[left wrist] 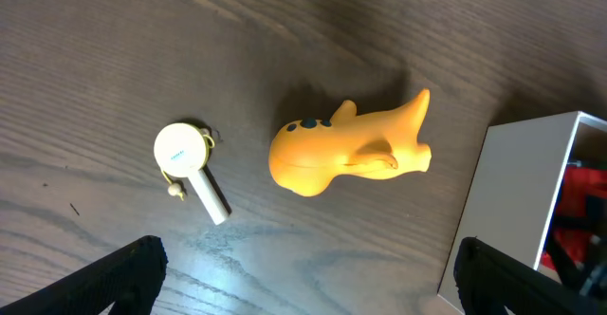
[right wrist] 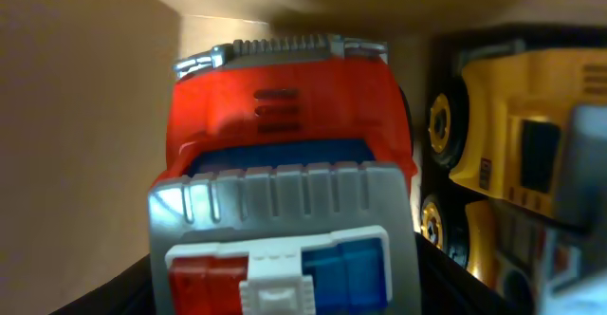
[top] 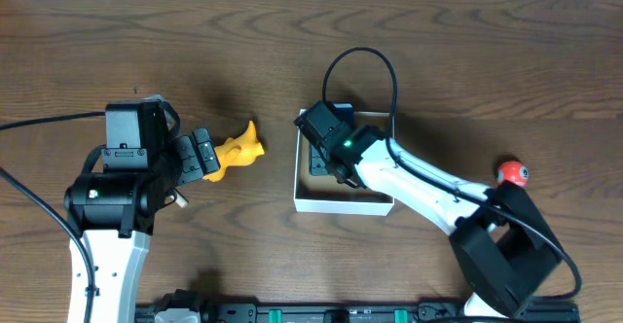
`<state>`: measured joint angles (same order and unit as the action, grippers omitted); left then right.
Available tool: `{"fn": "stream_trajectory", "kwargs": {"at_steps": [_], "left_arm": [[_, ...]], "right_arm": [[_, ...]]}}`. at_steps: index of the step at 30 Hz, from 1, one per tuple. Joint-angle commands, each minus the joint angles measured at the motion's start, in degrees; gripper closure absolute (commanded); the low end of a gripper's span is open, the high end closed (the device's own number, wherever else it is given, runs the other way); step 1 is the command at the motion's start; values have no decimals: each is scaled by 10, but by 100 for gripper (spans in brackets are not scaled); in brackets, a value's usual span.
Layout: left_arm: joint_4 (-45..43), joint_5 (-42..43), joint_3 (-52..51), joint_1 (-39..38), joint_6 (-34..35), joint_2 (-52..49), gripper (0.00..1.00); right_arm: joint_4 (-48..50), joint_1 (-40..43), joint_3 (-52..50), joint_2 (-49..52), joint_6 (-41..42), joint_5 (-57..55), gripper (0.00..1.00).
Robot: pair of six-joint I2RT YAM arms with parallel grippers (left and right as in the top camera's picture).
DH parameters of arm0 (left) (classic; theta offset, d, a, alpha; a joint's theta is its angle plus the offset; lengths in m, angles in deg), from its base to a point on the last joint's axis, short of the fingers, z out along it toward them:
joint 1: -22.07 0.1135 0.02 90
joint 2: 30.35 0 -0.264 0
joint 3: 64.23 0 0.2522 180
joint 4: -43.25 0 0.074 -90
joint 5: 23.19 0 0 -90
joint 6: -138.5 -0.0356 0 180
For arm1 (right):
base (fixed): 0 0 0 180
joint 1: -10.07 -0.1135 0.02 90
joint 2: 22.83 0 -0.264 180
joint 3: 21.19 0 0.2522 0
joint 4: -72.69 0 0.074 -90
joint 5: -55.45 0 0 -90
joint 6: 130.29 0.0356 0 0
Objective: Pack container
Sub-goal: 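Carry the red truck with the right gripper into the box beside the yellow truck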
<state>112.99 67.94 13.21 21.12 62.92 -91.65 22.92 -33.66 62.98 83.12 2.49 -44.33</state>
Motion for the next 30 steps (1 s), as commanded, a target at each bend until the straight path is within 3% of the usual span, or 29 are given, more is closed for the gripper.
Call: {"fn": "stream_trajectory", "kwargs": {"at_steps": [1,7,10,16,30], "left_arm": [[1,-3,10,1,3,-1,2],[1,-3,10,1,3,-1,2],[1,-3,10,1,3,-1,2],[1,-3,10,1,3,-1,2],[1,-3,10,1,3,-1,2]], "right_arm": [[3,7,9,11,49,-23,99],[6,21,9,24,83,-27,96],[7,23,9,28,84,-27,79],[21,23,9,28,70,-22,56],[17,23,28,27,25,-25,19]]}}
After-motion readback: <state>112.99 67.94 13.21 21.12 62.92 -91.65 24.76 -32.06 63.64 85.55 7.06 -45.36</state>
